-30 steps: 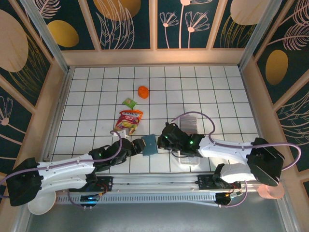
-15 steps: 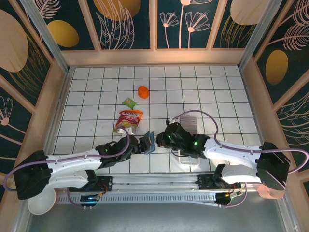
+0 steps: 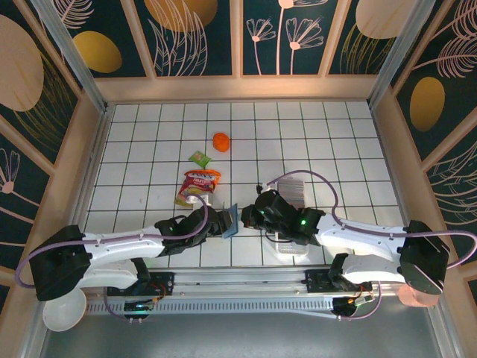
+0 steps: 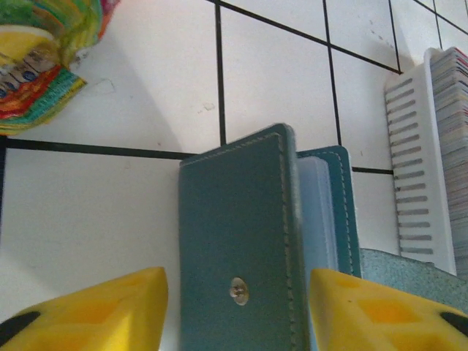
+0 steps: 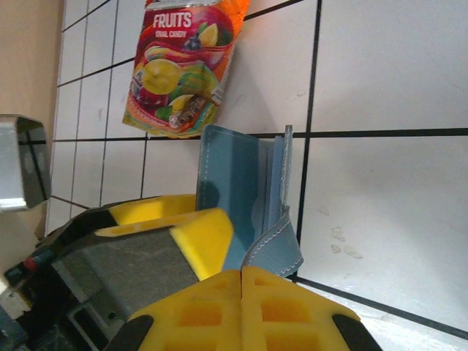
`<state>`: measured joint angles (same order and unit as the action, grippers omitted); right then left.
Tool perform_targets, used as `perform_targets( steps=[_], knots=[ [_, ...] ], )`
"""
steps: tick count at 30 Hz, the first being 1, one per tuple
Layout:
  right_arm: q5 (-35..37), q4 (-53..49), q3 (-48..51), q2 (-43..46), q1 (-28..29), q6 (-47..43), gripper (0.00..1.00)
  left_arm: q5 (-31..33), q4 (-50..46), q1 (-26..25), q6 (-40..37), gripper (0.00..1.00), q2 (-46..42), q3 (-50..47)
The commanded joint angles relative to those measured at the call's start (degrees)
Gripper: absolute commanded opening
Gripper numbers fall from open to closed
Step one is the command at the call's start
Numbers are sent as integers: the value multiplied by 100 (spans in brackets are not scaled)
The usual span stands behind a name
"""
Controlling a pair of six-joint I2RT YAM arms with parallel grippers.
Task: Put the credit cards into the card holder
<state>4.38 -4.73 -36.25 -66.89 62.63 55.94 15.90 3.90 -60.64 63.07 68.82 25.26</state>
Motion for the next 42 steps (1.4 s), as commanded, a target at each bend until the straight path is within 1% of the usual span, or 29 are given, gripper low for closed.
perform_targets(
  steps=[1,2,4,6,11,15,20,22,24,27,28,29,33,34,36,38,42],
  knots=[
    [345,-293,21,90,31,93,0,238,-166,46,115,39,-235,-141],
    [367,-301,38,80,27,95,0,246,-157,55,150,36,-290,-203],
    [388,-325,99,50,4,124,0,212,-116,52,226,26,-385,-368],
    [403,-354,125,14,-28,130,0,159,-72,52,248,24,-421,-497],
    [502,-566,203,-107,-131,141,0,203,-304,55,384,16,-613,-740],
    [570,-700,267,-265,-212,156,0,40,-41,53,426,12,-929,-1172],
    [577,-745,394,-332,-269,170,0,-117,9,53,312,11,-1193,-1432],
    [568,-751,432,-355,-269,199,0,-159,102,52,305,9,-1283,-1534],
    [533,-740,441,-342,-269,188,0,-237,308,52,303,6,-1356,-1662],
    [528,-808,380,-292,-267,117,0,-471,691,52,268,6,-1403,-1779],
    [541,-863,337,-268,-256,80,2,-544,769,52,252,5,-1398,-1788],
    [579,-953,277,-227,-247,27,7,-623,860,52,216,3,-1397,-1783],
    [870,-1611,-145,-81,-211,-154,37,-803,1009,52,95,1,-1406,-1744],
    [965,-1797,-268,-63,-200,-194,39,-823,1023,52,79,1,-1402,-1737],
    [1151,-2172,-565,-4,-144,-279,41,-826,1050,53,78,1,-1378,-1734],
    [1119,-2238,-770,27,-78,-397,41,-829,1074,52,83,1,-1330,-1729],
    [885,-1904,-1067,-217,118,-535,34,-843,1083,52,109,0,-1258,-1699]
  ],
)
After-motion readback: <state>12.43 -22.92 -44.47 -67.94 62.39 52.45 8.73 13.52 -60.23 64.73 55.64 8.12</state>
